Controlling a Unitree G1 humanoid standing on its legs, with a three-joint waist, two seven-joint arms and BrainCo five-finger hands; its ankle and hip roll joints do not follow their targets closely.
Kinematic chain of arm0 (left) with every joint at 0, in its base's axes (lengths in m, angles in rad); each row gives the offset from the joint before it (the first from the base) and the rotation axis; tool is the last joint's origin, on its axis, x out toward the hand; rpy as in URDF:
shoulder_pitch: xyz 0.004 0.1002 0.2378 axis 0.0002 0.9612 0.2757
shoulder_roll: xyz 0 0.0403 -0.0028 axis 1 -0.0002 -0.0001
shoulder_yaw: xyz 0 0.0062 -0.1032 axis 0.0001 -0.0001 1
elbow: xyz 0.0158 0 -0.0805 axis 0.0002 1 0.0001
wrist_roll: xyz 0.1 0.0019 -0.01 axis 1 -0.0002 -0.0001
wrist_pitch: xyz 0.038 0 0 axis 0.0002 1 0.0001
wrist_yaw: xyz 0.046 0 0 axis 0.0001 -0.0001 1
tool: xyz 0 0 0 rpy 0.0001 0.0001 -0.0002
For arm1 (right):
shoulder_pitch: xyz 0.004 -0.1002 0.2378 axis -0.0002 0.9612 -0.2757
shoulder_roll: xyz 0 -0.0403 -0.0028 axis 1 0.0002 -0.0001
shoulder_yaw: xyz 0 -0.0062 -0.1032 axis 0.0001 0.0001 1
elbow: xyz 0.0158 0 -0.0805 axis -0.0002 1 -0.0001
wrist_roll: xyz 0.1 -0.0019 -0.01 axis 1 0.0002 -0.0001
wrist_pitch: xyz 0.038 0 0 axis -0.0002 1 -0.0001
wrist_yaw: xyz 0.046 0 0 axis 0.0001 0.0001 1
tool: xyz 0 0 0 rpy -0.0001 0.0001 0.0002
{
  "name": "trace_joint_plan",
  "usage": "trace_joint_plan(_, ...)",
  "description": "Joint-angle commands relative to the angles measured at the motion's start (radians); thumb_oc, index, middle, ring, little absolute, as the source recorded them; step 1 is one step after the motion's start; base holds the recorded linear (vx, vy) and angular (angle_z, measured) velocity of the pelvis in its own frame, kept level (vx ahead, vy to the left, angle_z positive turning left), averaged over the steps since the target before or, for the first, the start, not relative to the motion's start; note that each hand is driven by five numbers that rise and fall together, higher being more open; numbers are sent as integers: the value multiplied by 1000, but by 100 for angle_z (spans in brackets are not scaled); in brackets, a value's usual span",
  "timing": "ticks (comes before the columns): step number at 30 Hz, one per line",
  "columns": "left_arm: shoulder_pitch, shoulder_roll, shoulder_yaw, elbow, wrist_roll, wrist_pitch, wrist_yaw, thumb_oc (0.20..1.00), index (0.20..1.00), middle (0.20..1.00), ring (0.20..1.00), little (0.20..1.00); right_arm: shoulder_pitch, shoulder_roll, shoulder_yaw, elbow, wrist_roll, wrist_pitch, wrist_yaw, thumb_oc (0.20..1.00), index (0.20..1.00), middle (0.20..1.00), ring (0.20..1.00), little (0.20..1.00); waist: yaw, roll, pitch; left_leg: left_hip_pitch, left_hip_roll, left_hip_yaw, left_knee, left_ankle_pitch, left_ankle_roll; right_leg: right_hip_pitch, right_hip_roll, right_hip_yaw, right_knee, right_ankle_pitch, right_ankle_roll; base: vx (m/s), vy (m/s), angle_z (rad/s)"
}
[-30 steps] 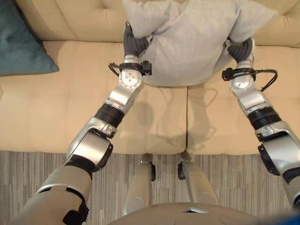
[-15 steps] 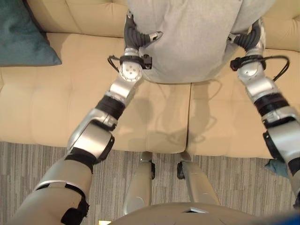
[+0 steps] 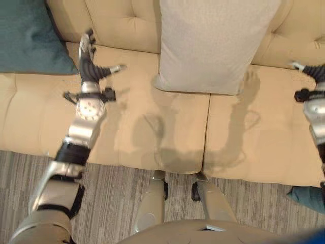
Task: Pick up all the scattered cushions and arrange them neatly on the sofa.
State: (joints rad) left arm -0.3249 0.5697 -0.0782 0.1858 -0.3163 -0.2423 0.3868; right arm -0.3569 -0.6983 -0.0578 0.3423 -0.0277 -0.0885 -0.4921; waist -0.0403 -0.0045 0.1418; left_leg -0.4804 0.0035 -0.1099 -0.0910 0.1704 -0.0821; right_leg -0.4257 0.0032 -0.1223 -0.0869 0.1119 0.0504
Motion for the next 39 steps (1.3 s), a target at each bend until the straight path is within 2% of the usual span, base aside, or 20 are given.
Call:
trace_joint_plan(1,-4,0,2,114,64,-45,-50,1000,1000,1000,1000,1000,28,17,37,101,-87,-58,27,1000,1000,1000,1000,1000,8,-64,-131,54,24,58,4,-113,-21,-4,-65,-8,0,-40,84,60,15,-5)
trace_joint_plan(2,107,-32,38,90,70,-34,-89,1000,1000,1000,1000,1000,114,50,4,73,-112,-63,51,1000,1000,1000,1000,1000,11,-67,-131,82,26,62,4,-120,-20,26,-66,-10,0,-48,83,48,11,-3)
trace_joint_plan(3,117,-32,39,83,70,-32,-91,1000,1000,1000,1000,1000,124,52,3,66,-114,-61,53,1000,1000,1000,1000,1000,11,-68,-131,89,26,63,4,-121,-20,33,-66,-9,0,-49,83,64,19,-5)
trace_joint_plan(4,214,-52,59,108,96,-19,-128,1000,1000,1000,1000,1000,213,81,-13,69,-146,-68,90,1000,1000,1000,1000,1000,13,-65,-127,127,32,70,4,-137,-17,69,-68,-12,0,-59,84,0,0,0)
trace_joint_plan(6,300,-82,72,142,110,-1,-166,1000,1000,1000,1000,1000,285,100,-19,81,-198,-61,109,1000,1000,1000,1000,1000,12,-63,-128,155,32,77,4,-136,-13,99,-74,-17,0,-61,86,25,42,-7)
trace_joint_plan(11,426,-126,29,335,186,57,-235,1000,1000,1000,1000,1000,382,166,25,187,-216,-65,159,1000,1000,1000,1000,1000,8,-54,-124,252,38,97,4,-153,1,194,-75,-17,0,-76,84,23,45,-1)
trace_joint_plan(12,446,-143,6,445,218,71,-243,1000,1000,1000,1000,1000,391,177,47,239,-211,-68,170,1000,1000,1000,1000,1000,4,-53,-127,281,39,101,4,-157,8,222,-75,-13,1,-81,82,8,47,-5)
trace_joint_plan(14,443,-152,-5,509,245,79,-244,1000,1000,1000,1000,1000,388,180,68,272,-210,-71,173,1000,1000,1000,1000,1000,5,-53,-124,300,41,104,5,-160,9,240,-74,-10,3,-85,81,-5,31,-10)
trace_joint_plan(17,433,-189,-31,695,310,93,-241,1000,1000,1000,1000,1000,392,206,163,450,-242,-63,197,1000,1000,1000,1000,1000,10,-56,-133,357,45,115,6,-176,13,294,-70,-1,9,-102,75,9,4,-11)
trace_joint_plan(20,413,-234,-34,861,318,101,-230,1000,1000,1000,1000,1000,379,248,245,604,-256,-51,218,1000,1000,1000,1000,1000,17,-61,-135,397,50,120,11,-190,14,332,-62,6,11,-115,70,7,-11,-1)
trace_joint_plan(25,384,-251,-70,969,388,107,-214,1000,1000,1000,1000,1000,375,311,323,772,-273,-38,229,1000,1000,1000,1000,1000,27,-66,-140,428,63,126,20,-205,10,364,-50,11,0,-129,65,-1,-60,-14)
trace_joint_plan(29,363,-263,-102,979,409,109,-201,1000,1000,1000,1000,1000,372,341,350,854,-258,-28,220,1000,1000,1000,1000,1000,28,-69,-124,382,64,96,112,-236,12,357,-42,23,0,-133,51,-98,-64,0)
trace_joint_plan(30,348,-269,-116,975,407,109,-200,1000,1000,1000,1000,1000,361,341,359,867,-254,-21,216,1000,1000,1000,1000,1000,36,-76,-103,342,38,48,186,-260,12,349,-46,36,0,-123,47,-180,-10,-1)
trace_joint_plan(32,326,-284,-133,976,404,106,-205,1000,1000,1000,1000,1000,331,331,362,885,-250,-11,212,1000,1000,1000,1000,1000,42,-83,-86,312,-14,-34,257,-308,17,331,-53,48,0,-110,46,-169,31,4)
trace_joint_plan(34,318,-294,-139,979,405,107,-209,1000,1000,1000,1000,1000,315,319,356,885,-243,-8,213,1000,1000,1000,1000,1000,36,-82,-90,316,-44,-75,288,-342,23,317,-58,60,0,-99,47,-92,84,-8)
trace_joint_plan(37,309,-307,-142,977,391,108,-212,1000,1000,1000,1000,1000,301,311,352,893,-234,6,220,1000,1000,1000,1000,1000,23,-70,-91,336,-52,-98,299,-360,27,283,-64,71,11,-78,53,-92,163,-11)
trace_joint_plan(39,293,-308,-151,970,388,115,-212,1000,1000,1000,1000,1000,290,316,350,905,-229,16,227,1000,1000,1000,1000,1000,15,-67,-98,347,-44,-86,260,-353,33,263,-75,72,17,-62,61,-73,189,-9)
